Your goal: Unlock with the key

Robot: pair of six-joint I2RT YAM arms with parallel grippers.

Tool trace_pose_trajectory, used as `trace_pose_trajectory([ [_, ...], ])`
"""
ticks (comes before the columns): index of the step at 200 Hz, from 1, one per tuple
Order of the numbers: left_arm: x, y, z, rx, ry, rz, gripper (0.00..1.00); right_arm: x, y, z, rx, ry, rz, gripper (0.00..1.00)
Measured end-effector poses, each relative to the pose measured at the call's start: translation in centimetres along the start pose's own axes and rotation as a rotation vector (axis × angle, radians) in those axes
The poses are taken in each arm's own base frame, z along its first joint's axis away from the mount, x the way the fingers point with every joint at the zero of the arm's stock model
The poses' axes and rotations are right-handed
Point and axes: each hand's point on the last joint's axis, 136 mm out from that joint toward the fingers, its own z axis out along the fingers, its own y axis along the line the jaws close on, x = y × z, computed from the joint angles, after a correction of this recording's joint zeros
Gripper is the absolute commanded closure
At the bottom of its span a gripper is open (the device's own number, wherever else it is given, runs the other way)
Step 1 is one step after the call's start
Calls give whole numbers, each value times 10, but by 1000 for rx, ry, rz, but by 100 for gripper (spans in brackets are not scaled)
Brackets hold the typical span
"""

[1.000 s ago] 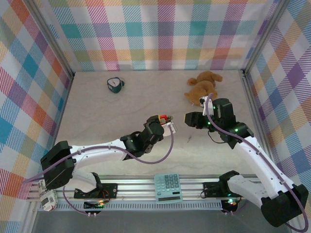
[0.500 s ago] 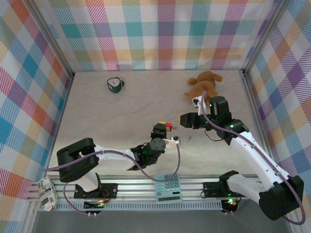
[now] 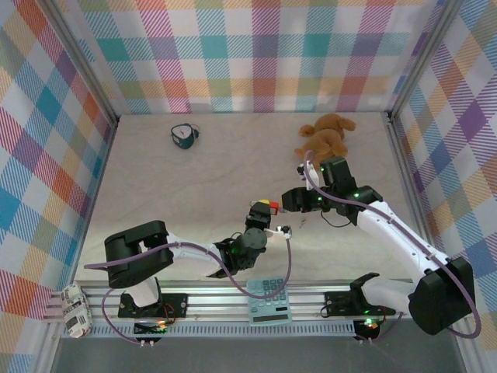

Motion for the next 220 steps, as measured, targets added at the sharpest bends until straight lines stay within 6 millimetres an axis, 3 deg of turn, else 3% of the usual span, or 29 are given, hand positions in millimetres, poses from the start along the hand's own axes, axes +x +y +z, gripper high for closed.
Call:
trace_pose_trajectory([
  [97, 0, 1, 0, -3, 4, 0, 78, 17, -17, 8, 77, 73, 20, 59],
  [220, -7, 2, -5, -16, -10, 44, 81, 19, -23, 14, 112, 96, 21, 59],
])
